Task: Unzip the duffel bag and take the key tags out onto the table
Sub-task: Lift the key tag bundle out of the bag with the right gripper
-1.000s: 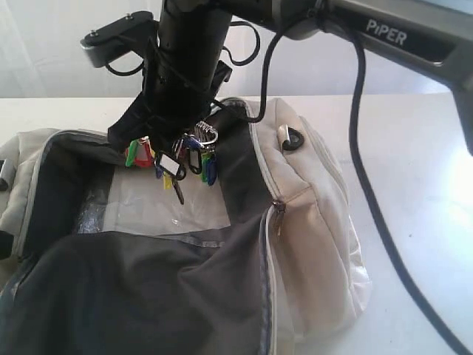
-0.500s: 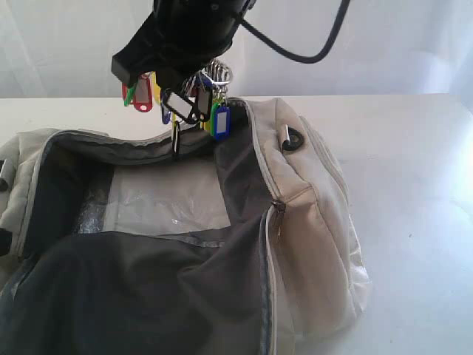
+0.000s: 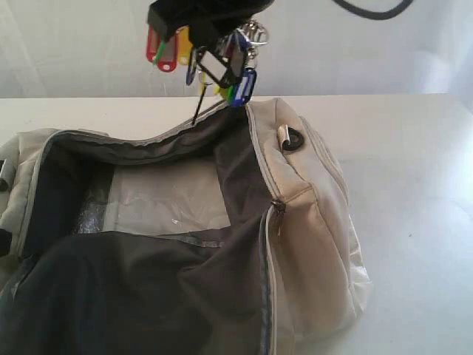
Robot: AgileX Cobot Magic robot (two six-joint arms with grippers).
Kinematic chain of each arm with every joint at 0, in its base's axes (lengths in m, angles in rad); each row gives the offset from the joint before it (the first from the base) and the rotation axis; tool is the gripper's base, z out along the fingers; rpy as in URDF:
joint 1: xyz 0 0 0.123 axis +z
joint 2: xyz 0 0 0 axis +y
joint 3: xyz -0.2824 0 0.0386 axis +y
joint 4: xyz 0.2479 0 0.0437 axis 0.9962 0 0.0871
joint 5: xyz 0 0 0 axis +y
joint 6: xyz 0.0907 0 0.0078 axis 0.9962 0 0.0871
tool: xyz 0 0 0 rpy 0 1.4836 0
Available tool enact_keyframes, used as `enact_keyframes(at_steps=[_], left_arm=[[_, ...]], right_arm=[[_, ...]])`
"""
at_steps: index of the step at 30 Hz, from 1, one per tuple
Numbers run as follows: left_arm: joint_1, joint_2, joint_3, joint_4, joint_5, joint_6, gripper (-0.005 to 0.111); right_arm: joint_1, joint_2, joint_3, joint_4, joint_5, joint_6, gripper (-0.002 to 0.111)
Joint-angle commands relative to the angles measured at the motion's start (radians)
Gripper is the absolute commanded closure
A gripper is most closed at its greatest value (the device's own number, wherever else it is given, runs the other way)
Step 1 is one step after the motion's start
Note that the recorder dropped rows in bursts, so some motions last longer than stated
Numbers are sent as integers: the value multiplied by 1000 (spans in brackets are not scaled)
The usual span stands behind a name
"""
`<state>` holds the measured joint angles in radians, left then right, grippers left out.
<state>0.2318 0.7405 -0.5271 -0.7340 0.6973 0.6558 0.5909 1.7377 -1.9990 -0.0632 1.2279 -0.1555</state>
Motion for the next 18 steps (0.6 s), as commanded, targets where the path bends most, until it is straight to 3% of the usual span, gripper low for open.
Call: enact_keyframes(at_steps=[1, 18], left_arm=[[-7, -6, 9, -13, 9, 3, 107], [-7, -6, 9, -20, -2, 3, 107]], right_arm=[[-76, -94, 107, -17, -7, 7, 108], [-347, -505, 538, -26, -7, 3, 108]])
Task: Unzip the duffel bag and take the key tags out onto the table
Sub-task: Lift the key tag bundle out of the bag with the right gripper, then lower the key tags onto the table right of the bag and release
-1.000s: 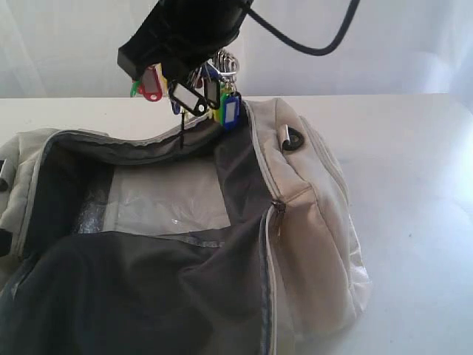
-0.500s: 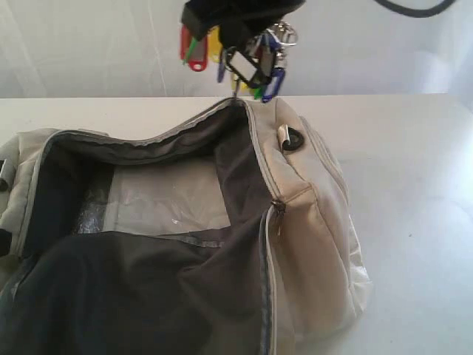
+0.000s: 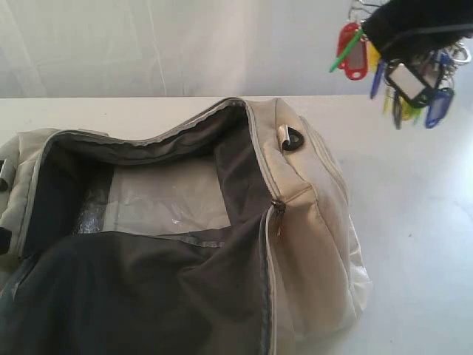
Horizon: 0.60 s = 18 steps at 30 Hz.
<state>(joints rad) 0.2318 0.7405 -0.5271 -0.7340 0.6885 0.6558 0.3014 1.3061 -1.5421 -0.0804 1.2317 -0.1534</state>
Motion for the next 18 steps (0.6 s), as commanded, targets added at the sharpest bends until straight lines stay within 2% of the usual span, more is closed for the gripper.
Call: enact_keyframes(at_steps=[1, 6, 10, 18], left_arm=[[-7, -6, 9, -20, 7, 3, 107], [-7, -6, 9, -20, 8, 3, 107], [-7, -6, 9, -20, 10, 3, 107], [-7, -6, 9, -20, 10, 3, 107]], right_arm=[[-78, -86, 106, -8, -11, 1, 108], [-206, -107, 265, -5, -11, 1, 108], [-292, -15, 355, 38, -141, 1, 108], [-301, 290, 404, 215, -330, 1, 108]])
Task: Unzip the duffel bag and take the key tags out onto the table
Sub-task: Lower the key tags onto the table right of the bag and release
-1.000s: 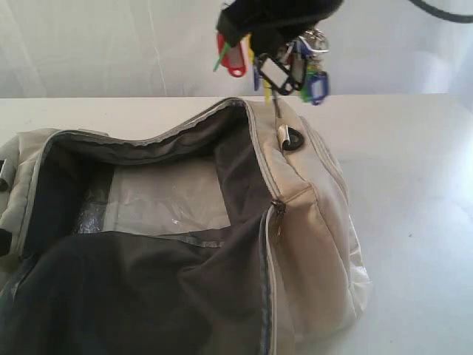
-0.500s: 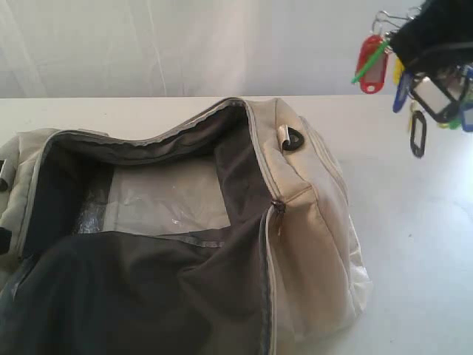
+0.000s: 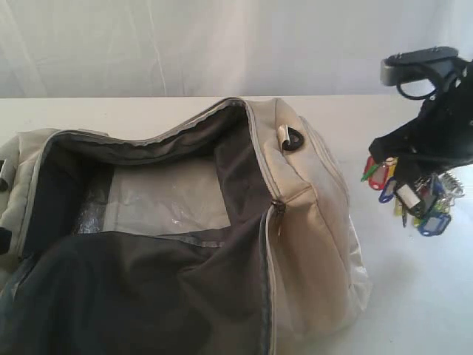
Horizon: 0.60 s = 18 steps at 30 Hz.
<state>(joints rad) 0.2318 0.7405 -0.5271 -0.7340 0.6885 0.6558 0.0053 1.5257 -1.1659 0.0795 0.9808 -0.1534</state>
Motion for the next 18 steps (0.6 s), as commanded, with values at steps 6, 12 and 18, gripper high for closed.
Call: enact_keyframes(at_steps=[6, 12, 18], left_arm=[[-7, -6, 9, -20, 8, 3, 107], [-7, -6, 9, -26, -10, 3, 107], [-7, -6, 9, -26, -11, 3, 107]], right_arm=[[-6, 172, 102, 19, -212, -9, 108], [-5, 224, 153, 111, -299, -12, 108], [-5, 243, 159, 176, -325, -81, 101]])
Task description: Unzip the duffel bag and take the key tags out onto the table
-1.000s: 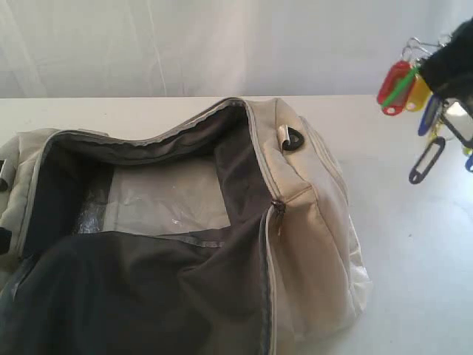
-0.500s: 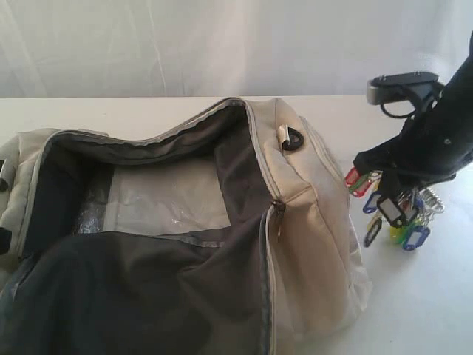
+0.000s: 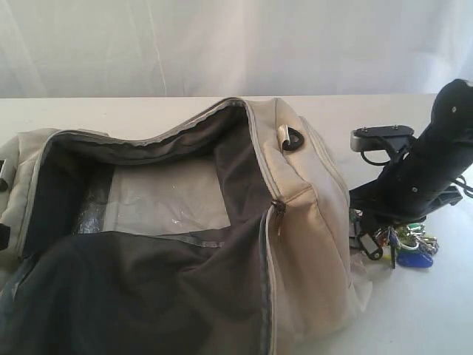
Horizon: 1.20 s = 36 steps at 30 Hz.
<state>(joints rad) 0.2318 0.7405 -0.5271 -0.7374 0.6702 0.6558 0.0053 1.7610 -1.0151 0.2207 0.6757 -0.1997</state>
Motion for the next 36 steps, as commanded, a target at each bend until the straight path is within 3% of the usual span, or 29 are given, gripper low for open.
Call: enact_keyframes(at_steps=[1, 7, 10, 19, 22, 26, 28, 31, 32, 36], left_arm=[[-7, -6, 9, -23, 8, 3, 107], [-7, -6, 9, -23, 8, 3, 107], [-7, -6, 9, -23, 10, 3, 107], [-7, -6, 9, -23, 14, 3, 107], [-7, -6, 9, -23, 21, 3, 107], [-7, -6, 9, -23, 33, 3, 107], [-7, -6, 9, -23, 33, 3, 107], [-7, -6, 9, -23, 33, 3, 107], [-7, -6, 9, -23, 33, 3, 107], [-7, -6, 9, -23, 33, 3, 107]], right_arm=[[-5, 8, 9, 39, -20, -34, 96], [-5, 8, 9, 39, 16, -34, 57], [-5, -10, 9, 41, 32, -32, 45], [-6, -246, -34, 25, 156, -9, 43], [-5, -361, -32, 9, 212, 25, 47], [-5, -500, -28, 5, 317, 25, 61], [-5, -567, -20, 5, 326, 25, 73], [-5, -664, 12, 5, 317, 23, 104], [-5, -693, 26, 5, 312, 22, 108], [-5, -773, 78, 3, 292, 22, 108]])
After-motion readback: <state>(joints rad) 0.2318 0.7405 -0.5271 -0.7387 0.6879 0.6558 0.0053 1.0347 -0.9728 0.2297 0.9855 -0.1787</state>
